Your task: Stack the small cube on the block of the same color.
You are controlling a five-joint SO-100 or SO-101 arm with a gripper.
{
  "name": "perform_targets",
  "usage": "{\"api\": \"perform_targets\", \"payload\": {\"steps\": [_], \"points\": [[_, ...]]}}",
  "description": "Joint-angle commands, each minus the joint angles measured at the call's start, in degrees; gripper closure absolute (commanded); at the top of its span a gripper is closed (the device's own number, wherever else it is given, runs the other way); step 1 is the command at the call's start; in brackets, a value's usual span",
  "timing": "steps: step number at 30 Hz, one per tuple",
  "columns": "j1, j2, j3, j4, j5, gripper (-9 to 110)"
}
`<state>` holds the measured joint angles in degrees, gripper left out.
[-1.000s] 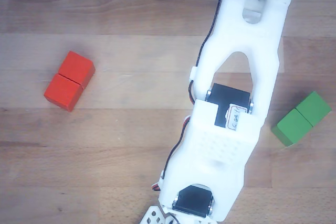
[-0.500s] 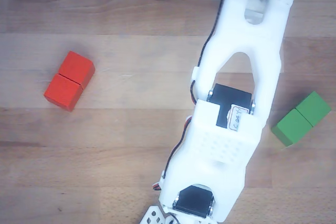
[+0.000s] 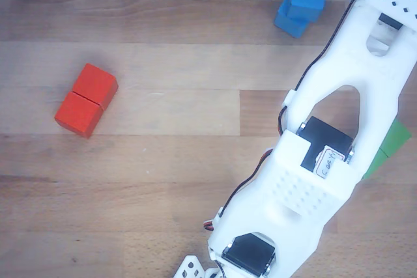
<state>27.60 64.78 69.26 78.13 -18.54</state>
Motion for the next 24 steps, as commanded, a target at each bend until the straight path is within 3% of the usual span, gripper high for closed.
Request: {"api": "perform_targets", "payload": {"steps": [1, 11, 24], "points": [[0.1, 9.2, -4.1, 0.1, 1.3, 76], [-9.5, 30.4, 11.3, 0.0, 14.6, 102], [-30.4, 70.9, 52.4, -6.0, 17.9, 101]]}}
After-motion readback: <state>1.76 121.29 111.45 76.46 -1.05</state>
